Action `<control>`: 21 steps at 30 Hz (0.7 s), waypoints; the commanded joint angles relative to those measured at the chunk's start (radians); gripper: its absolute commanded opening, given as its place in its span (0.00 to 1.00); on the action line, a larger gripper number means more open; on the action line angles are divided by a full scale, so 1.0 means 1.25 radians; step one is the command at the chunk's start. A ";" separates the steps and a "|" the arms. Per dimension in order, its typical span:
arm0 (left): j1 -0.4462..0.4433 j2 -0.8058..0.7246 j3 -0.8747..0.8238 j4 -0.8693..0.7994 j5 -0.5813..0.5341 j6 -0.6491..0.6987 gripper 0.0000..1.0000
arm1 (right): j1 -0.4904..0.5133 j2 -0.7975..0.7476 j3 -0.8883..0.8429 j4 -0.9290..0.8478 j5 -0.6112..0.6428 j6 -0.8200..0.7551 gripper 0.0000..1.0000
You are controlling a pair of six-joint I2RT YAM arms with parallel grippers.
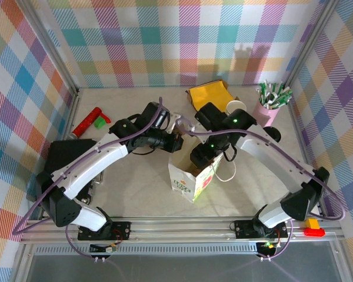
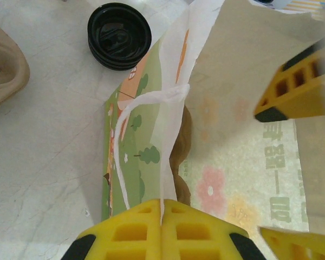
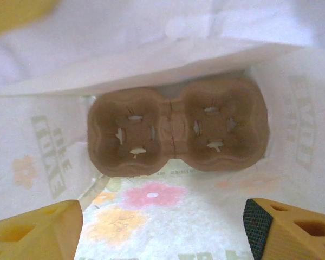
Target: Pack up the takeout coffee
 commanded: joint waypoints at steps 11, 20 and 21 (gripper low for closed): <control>0.003 -0.018 0.019 -0.050 -0.075 -0.040 0.12 | 0.005 -0.243 0.014 0.181 0.099 0.280 0.87; -0.039 -0.035 0.131 -0.118 -0.200 -0.035 0.47 | -0.001 -0.362 -0.080 0.194 0.243 0.541 0.84; -0.049 -0.040 0.146 -0.125 -0.221 -0.032 0.48 | -0.002 -0.375 -0.100 0.197 0.250 0.564 0.83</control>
